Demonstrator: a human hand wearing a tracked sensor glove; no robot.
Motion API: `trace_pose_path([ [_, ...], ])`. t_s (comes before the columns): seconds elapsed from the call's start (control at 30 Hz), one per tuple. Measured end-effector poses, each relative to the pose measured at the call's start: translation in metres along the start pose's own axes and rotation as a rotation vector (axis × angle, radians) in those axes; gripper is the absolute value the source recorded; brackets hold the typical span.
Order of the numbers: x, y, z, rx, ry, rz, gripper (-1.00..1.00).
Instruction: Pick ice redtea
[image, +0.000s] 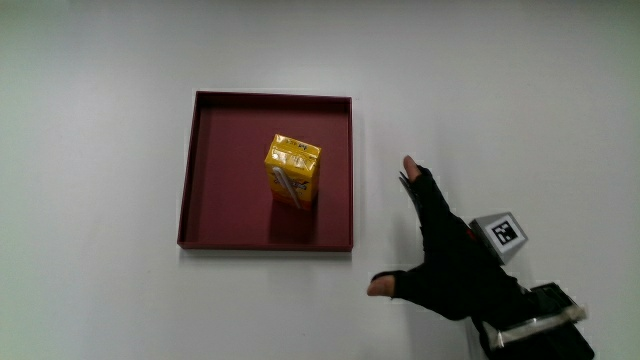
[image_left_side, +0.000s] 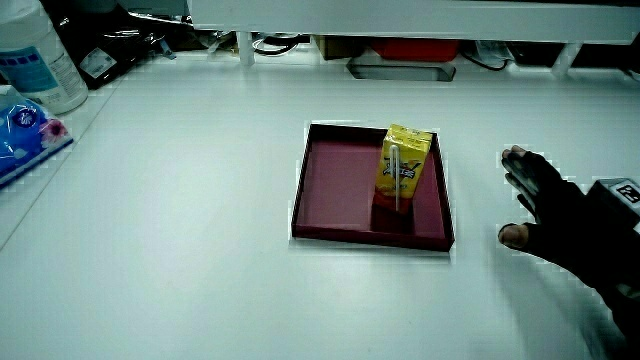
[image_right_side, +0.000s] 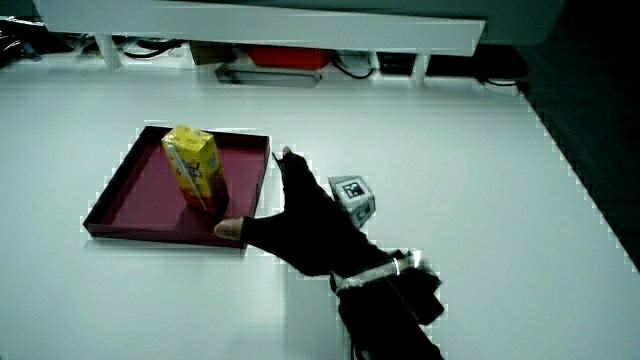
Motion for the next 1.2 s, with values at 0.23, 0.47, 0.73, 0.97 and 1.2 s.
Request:
trace_pose_path([
  [0.23,-0.009,0.028,-0.013,-0.031,0.037,-0.012,0.00],
  [0.47,-0.012,0.058,-0.025,-0.050,0.061,-0.023,0.00],
  [0.73,-0.012,0.087,-0.035,-0.074,0.118,-0.004,0.00],
  [0.97,-0.017,0.105,-0.044,-0.079,0.129,0.020,0.00],
  [1.2,-0.014,0.115,-0.050,-0.079,0.148,0.036,0.00],
])
